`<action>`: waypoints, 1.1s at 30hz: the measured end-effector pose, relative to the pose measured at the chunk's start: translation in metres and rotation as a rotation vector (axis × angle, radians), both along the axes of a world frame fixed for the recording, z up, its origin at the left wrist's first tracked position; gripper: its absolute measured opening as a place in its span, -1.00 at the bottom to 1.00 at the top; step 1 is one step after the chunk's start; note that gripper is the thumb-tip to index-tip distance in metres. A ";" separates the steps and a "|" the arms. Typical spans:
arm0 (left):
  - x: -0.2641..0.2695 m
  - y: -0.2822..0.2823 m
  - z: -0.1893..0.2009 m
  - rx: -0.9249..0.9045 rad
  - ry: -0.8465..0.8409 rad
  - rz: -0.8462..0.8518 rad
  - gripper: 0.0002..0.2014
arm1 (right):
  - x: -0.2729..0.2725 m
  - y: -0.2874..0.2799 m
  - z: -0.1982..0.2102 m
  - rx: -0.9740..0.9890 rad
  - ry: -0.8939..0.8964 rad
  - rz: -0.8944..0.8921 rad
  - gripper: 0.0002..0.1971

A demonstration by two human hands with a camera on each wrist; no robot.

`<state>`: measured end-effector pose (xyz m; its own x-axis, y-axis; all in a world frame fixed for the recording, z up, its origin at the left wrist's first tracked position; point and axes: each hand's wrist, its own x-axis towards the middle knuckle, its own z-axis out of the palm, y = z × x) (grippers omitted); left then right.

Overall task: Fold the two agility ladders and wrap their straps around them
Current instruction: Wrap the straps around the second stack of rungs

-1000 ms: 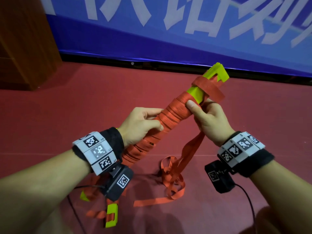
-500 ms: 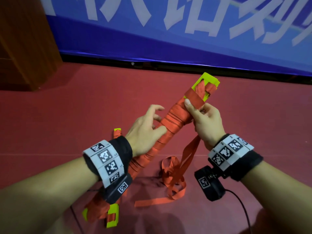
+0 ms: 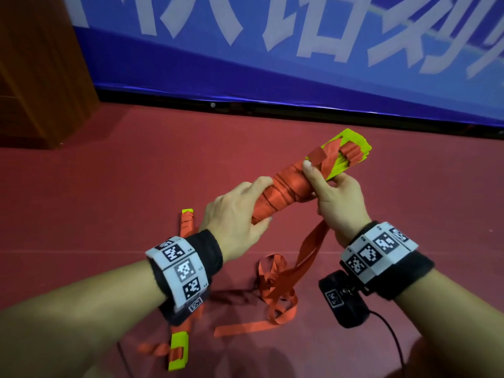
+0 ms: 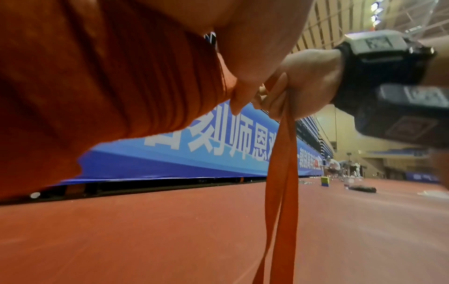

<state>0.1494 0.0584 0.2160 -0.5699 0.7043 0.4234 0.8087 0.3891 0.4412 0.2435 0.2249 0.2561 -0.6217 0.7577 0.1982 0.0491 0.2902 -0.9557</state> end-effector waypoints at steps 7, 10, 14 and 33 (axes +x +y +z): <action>-0.005 0.000 0.003 0.067 0.014 -0.029 -0.54 | 0.005 0.005 0.007 0.070 0.033 0.094 -0.82; -0.007 -0.001 0.002 0.114 -0.049 -0.033 -0.57 | 0.005 0.004 0.009 0.068 0.034 0.143 -0.79; -0.012 -0.004 0.004 0.157 -0.110 -0.042 -0.59 | 0.004 0.007 0.007 0.070 0.050 0.191 -0.72; -0.019 -0.008 0.013 0.300 -0.763 -0.194 -0.66 | 0.003 0.025 -0.001 0.204 -0.048 0.160 -0.53</action>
<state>0.1302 0.0509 0.2289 -0.6563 0.7381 0.1565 0.2873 0.0527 0.9564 0.2466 0.2501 0.2551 -0.7427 0.5965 0.3043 0.0307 0.4843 -0.8744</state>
